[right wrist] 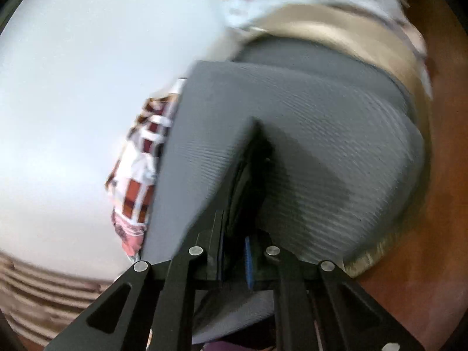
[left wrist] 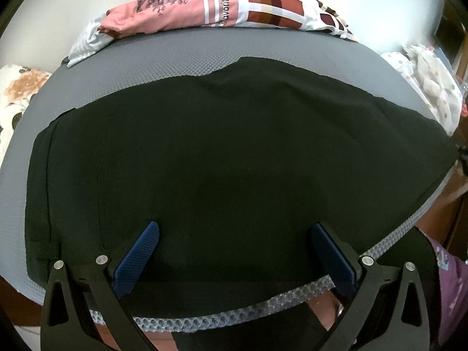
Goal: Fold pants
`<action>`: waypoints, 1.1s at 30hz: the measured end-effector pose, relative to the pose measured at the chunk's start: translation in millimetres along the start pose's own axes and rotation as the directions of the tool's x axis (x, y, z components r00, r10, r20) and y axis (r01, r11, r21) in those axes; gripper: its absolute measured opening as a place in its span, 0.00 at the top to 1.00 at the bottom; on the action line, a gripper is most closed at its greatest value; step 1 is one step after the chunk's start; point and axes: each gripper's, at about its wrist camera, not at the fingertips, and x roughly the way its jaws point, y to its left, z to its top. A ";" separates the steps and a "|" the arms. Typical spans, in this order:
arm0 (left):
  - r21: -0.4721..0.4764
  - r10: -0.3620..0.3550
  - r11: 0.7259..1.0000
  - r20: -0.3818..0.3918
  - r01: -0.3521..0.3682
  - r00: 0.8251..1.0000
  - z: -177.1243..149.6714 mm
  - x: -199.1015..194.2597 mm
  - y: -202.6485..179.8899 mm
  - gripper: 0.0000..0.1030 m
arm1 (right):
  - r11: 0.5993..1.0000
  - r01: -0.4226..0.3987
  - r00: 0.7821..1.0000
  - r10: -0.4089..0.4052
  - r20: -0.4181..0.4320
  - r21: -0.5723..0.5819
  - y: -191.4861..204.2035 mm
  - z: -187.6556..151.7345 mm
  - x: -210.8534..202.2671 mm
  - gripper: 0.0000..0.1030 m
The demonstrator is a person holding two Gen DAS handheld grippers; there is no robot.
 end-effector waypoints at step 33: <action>-0.128 -0.073 0.988 0.076 0.083 0.994 25.5 -37.3 22.3 0.00 | 0.998 -0.047 0.999 0.048 -0.007 0.039 26.5 38.4 58.8 0.67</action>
